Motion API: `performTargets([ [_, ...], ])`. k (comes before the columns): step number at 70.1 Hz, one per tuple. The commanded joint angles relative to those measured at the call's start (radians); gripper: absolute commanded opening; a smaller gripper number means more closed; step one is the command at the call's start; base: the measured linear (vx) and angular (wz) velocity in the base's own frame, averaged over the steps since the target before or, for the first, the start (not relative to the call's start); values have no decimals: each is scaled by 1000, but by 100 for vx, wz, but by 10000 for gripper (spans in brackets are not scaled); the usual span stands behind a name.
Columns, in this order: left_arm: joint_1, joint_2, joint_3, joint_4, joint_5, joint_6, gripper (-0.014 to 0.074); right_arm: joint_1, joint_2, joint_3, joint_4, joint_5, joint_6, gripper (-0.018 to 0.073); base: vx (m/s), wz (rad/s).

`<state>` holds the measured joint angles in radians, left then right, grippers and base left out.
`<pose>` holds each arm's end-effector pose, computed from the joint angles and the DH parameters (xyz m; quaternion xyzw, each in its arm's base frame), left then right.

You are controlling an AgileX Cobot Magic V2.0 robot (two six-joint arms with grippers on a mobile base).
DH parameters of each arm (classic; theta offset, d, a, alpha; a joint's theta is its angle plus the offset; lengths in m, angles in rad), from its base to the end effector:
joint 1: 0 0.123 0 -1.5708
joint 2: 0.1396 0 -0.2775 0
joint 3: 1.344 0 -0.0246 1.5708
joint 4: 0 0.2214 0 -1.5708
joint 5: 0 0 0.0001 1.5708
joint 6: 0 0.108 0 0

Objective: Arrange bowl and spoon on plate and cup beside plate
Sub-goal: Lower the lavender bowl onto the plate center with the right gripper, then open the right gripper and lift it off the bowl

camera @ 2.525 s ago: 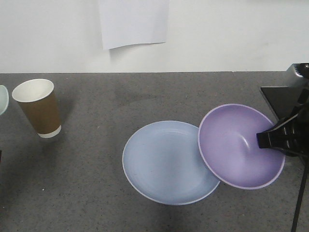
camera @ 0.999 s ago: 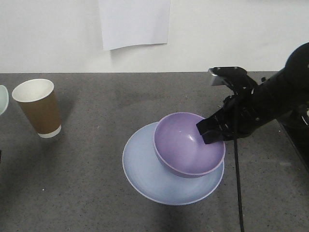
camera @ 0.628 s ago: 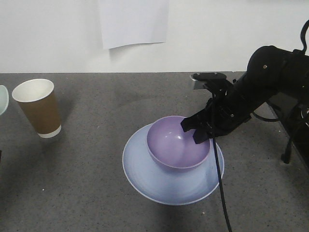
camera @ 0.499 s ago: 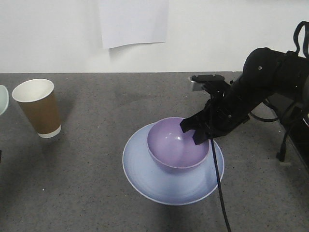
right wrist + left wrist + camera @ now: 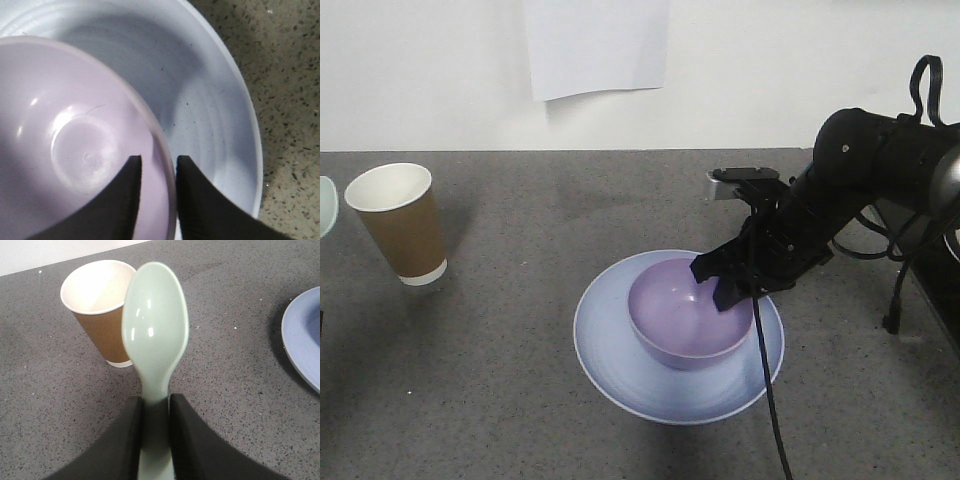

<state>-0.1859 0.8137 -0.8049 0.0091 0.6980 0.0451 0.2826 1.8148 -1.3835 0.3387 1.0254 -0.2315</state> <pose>0.1436 -0.0264 0.3283 0.1042 0.8829 -0.0280 0.4570 0.3216 0.1254 0.2279 -0.1792 0.9669 0.1546 0.0951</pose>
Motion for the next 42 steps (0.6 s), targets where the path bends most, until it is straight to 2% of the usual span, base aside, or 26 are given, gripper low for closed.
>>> performTargets([
  [1, 5, -5, -26, -9, -64, -2, 125, 1, -46, -30, 17, -11, -2, 303, 0, 0],
  [12, 5, -5, -26, -9, -64, -2, 125, 0, -62, -30, 20, -15, -4, 389, 0, 0],
  [30, 5, -5, -26, -9, -68, 9, 125, -1, -204, -23, -44, 19, -3, 393, 0, 0],
  [42, 5, -5, -28, -16, -87, 44, 125, -1, -374, 110, -62, -62, -5, 390, 0, 0],
])
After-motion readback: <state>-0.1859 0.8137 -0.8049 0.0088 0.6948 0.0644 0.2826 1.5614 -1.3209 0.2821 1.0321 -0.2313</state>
